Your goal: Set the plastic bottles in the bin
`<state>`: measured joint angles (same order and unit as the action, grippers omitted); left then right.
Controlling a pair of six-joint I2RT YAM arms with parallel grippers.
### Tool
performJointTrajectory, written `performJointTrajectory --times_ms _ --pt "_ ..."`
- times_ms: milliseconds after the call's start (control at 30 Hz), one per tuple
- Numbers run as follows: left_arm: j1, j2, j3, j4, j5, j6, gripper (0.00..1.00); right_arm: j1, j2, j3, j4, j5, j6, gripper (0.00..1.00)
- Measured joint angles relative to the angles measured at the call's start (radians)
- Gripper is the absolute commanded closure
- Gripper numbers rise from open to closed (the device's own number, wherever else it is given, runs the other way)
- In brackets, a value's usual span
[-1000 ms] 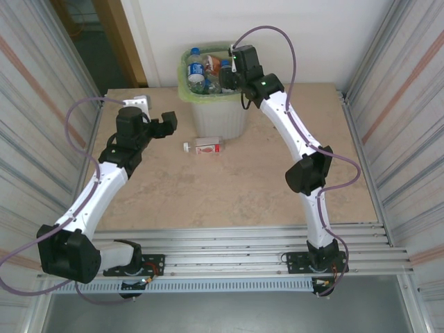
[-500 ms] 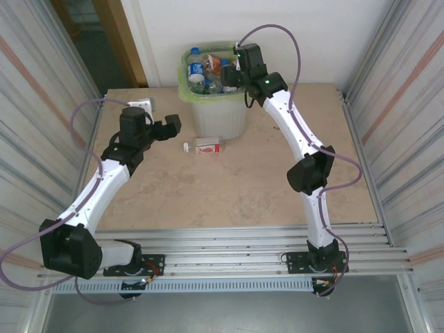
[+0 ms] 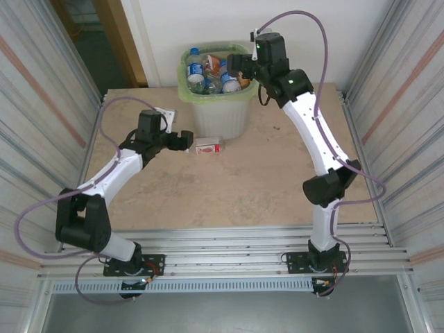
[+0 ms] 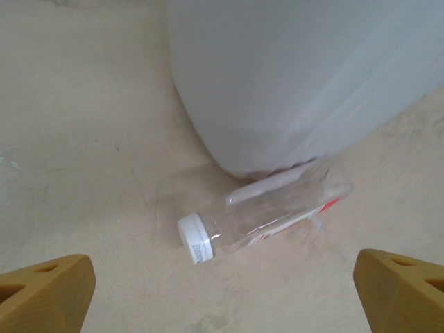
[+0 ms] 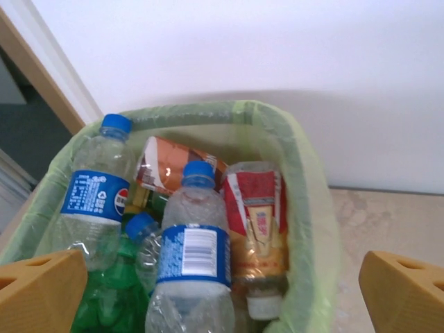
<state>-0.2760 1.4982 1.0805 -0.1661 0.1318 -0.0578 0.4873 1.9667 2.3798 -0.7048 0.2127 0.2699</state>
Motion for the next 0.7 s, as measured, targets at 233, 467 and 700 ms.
performJointTrajectory --times_ms 233,467,700 --pt "0.0 0.195 0.06 -0.021 0.053 0.196 0.01 -0.025 -0.18 -0.261 -0.003 0.076 0.05 0.02" --pt "-0.001 0.284 0.109 -0.007 0.116 0.316 0.01 -0.093 -0.392 -0.622 0.048 0.099 0.151 0.02" --pt "-0.001 0.377 0.2 0.007 0.143 0.35 0.01 -0.122 -0.575 -0.838 0.095 0.098 0.214 0.02"
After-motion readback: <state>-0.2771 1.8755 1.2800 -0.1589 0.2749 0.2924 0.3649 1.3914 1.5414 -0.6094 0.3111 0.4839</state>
